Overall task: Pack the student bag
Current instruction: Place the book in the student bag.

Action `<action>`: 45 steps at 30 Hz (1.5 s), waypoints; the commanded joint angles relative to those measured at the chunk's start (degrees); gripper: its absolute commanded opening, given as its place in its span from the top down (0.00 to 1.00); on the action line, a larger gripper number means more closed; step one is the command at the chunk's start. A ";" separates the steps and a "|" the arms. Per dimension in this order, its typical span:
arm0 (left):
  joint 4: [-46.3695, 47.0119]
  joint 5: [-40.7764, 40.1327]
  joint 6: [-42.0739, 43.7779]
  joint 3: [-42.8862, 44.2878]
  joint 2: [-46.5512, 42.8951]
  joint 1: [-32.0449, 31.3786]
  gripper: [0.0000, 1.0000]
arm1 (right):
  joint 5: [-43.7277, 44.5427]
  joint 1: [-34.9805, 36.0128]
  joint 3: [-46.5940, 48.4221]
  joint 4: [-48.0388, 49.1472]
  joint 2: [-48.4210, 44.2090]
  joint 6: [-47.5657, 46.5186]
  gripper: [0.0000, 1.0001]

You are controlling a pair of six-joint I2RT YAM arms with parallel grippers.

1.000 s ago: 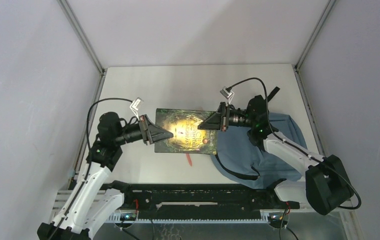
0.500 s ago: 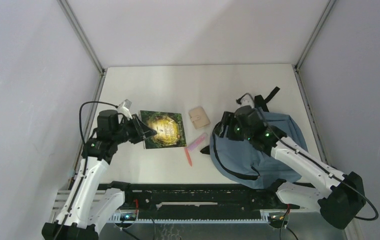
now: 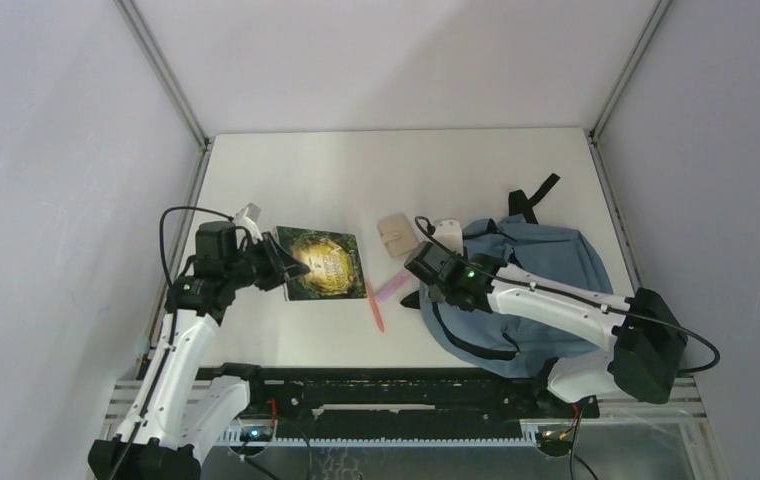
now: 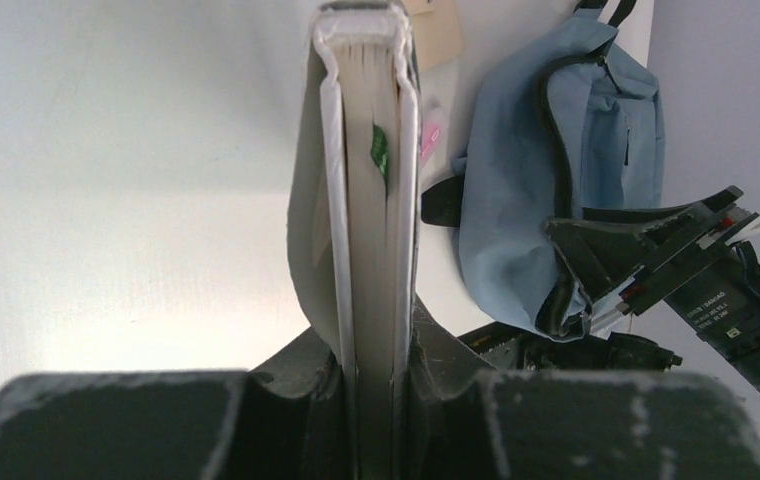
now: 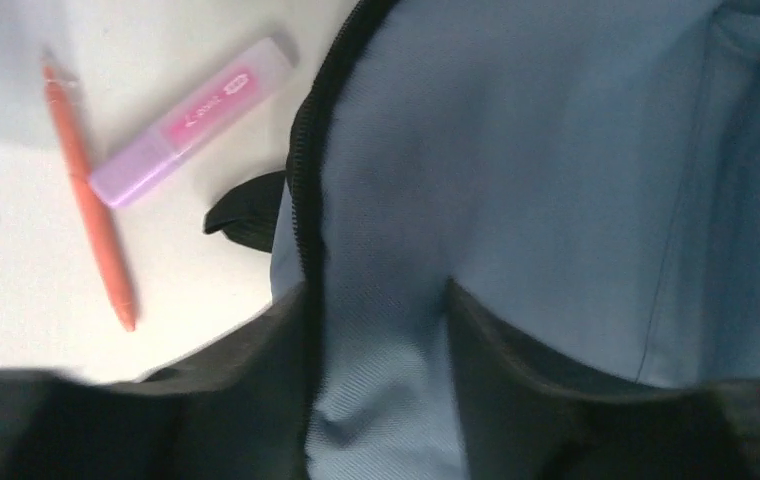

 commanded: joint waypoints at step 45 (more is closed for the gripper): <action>48.66 -0.66 -31.24 10.31 35.57 -39.39 1.00 | -17.44 -18.28 -2.63 0.69 -32.04 -3.64 1.00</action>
